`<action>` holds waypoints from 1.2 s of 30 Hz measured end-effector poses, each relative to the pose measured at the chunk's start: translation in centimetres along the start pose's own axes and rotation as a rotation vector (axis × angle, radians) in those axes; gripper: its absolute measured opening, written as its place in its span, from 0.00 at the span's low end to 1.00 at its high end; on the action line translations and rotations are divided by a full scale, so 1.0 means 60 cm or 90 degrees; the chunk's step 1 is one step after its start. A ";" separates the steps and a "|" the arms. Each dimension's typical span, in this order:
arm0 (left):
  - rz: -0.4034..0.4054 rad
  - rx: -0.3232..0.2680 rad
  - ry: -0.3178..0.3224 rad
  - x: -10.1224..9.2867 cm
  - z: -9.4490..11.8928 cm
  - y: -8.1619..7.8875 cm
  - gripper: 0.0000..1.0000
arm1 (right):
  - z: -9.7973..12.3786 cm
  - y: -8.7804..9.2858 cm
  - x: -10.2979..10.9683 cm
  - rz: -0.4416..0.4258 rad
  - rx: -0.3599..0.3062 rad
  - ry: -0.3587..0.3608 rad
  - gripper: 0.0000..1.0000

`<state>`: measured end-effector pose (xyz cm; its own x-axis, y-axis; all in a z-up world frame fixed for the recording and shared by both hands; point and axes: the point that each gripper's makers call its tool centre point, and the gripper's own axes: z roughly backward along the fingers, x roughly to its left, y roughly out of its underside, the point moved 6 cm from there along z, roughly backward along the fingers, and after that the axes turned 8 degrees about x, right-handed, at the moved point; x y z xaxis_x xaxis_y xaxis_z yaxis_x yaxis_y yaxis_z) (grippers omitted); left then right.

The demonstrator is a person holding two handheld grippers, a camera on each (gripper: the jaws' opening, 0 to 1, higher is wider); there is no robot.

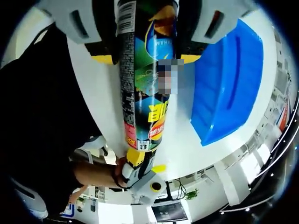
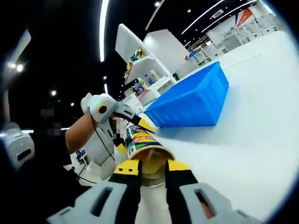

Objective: Open the lid of the chip container on the table, take out the chips, place them into the box in front of the container, and close the lid

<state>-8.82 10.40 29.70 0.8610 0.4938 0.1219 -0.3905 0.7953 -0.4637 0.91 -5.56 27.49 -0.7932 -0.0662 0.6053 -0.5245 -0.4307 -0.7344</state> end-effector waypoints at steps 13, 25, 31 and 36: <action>-0.034 0.040 -0.007 0.003 -0.014 0.016 0.53 | -0.026 0.005 -0.003 -0.022 0.077 -0.021 0.22; -0.011 0.044 -0.006 0.001 -0.010 0.018 0.54 | -0.027 0.007 0.013 -0.004 0.024 0.029 0.00; -0.003 0.050 -0.015 0.005 -0.010 0.018 0.54 | -0.015 0.005 0.010 0.008 -0.012 0.094 0.00; 0.011 0.042 -0.014 -0.001 -0.011 0.012 0.54 | -0.004 0.009 0.007 0.019 -0.023 0.127 0.00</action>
<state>-8.92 10.73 28.78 0.8473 0.5140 0.1338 -0.4259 0.8081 -0.4069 0.21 -5.60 27.29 -0.8520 0.1029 0.5134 -0.5081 -0.3988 -0.7634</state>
